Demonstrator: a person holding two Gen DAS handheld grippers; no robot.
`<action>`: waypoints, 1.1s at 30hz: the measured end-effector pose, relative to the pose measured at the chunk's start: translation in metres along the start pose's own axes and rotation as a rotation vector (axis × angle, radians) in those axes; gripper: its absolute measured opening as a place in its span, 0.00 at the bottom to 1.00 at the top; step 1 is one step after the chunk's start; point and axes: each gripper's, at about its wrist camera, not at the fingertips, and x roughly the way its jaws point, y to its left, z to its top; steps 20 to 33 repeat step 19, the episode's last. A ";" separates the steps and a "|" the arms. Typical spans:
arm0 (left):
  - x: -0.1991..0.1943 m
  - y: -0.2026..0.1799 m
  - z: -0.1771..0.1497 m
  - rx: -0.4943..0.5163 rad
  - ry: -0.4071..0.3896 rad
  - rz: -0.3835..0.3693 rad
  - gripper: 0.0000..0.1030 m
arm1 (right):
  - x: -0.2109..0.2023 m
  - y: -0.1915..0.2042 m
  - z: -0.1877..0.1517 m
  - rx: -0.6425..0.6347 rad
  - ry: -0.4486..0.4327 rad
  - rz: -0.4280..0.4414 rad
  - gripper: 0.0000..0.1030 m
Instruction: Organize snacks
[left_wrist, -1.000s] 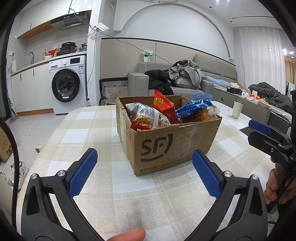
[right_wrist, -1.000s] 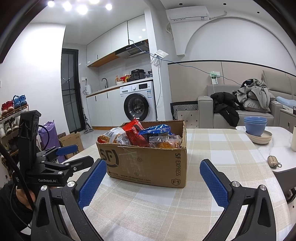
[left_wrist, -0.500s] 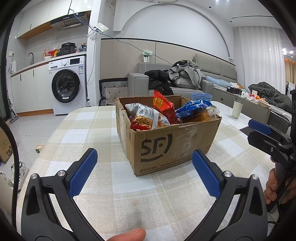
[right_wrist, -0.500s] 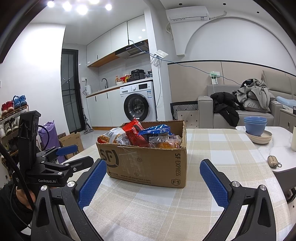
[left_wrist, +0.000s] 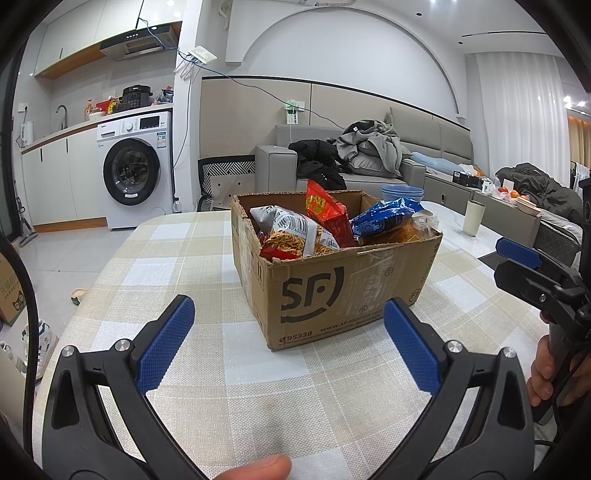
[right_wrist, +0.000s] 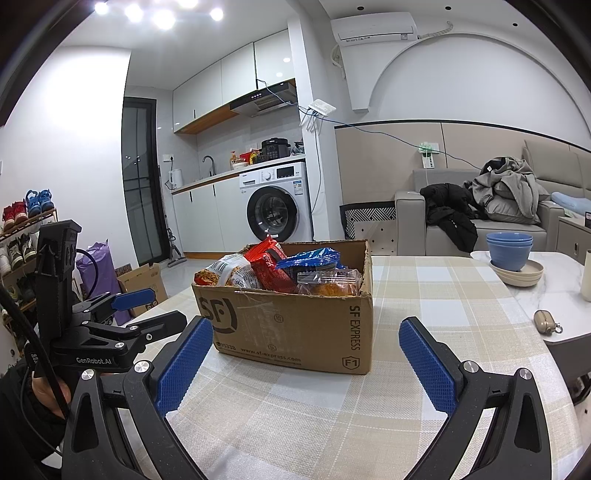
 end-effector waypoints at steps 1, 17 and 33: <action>0.000 0.000 0.000 0.000 0.000 0.000 0.99 | 0.000 0.000 0.000 0.000 0.000 0.000 1.00; 0.000 0.000 0.000 0.000 -0.003 -0.004 0.99 | 0.000 0.000 0.000 -0.001 0.000 0.000 1.00; 0.001 0.000 0.000 0.001 -0.003 -0.003 0.99 | 0.000 0.000 0.000 0.000 0.001 0.000 1.00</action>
